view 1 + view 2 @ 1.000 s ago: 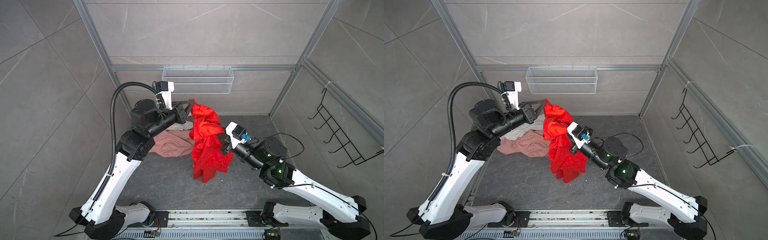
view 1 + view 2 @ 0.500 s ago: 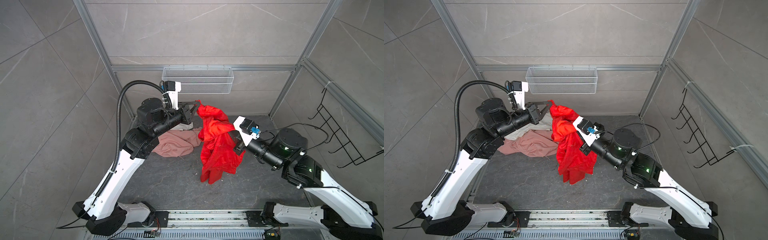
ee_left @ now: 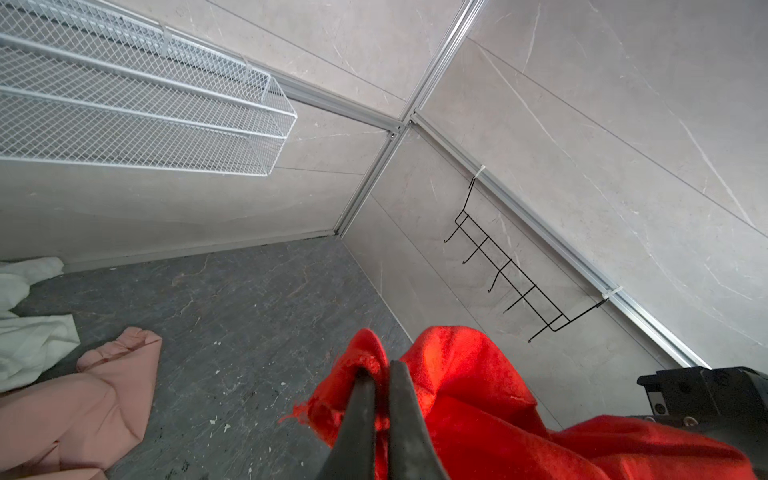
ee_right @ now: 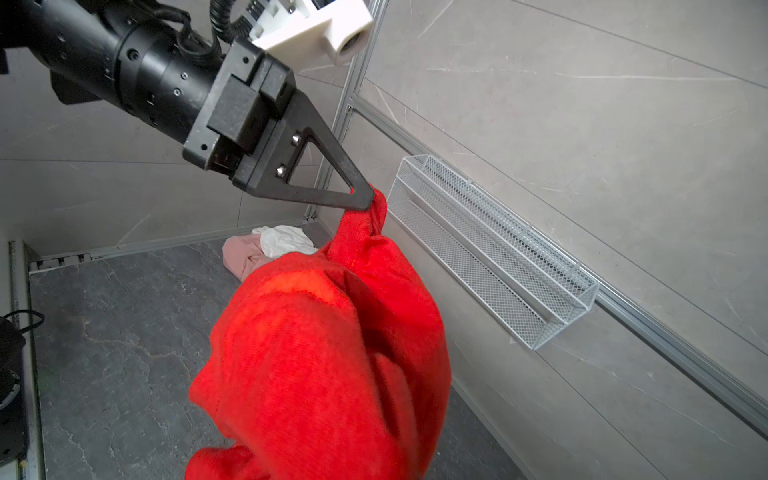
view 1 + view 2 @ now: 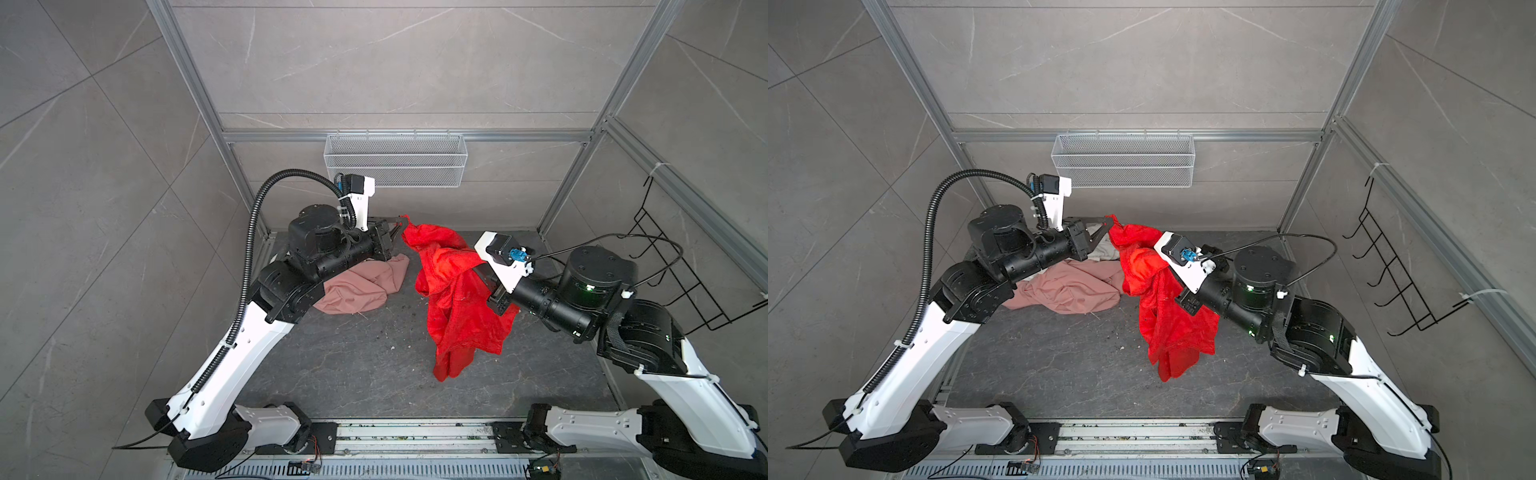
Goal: Pick out a specific cloth from the pile
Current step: 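Carry the red cloth with both grippers away from the pile toward the robot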
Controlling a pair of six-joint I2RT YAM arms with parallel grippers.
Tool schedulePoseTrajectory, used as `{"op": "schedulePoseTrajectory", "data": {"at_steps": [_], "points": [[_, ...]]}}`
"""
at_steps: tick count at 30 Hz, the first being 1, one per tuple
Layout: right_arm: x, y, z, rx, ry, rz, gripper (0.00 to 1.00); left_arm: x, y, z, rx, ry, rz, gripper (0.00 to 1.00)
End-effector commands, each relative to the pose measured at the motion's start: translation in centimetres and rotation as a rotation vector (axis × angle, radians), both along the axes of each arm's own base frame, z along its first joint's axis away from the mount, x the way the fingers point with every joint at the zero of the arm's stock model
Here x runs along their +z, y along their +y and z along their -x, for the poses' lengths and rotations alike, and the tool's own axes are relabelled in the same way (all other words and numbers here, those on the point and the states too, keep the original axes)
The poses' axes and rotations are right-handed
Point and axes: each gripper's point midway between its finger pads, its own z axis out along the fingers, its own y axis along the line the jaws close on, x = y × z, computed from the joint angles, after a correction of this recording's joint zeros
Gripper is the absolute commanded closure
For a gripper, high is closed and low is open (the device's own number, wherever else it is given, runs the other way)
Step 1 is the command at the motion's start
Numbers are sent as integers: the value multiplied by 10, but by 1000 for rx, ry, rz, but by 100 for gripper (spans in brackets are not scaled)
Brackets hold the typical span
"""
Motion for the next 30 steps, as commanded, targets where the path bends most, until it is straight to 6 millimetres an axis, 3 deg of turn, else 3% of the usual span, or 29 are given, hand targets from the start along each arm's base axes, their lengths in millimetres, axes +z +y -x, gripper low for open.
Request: {"op": "schedulePoseTrajectory", "data": {"at_steps": [1,11,20,30], "points": [[-4,-3,-3,-29,17,-3,100,2,4,6,5,-7,12,100],[-32,12,-7,-6,78,2,100,-25,11,10,29,45,-8,100],[-65,34,-24,42,186,-12,100,-47,16,9,55,84,-44,100],[-109,29,-40,27,309,-49,100,-78,14,5,68,155,-71,100]]}}
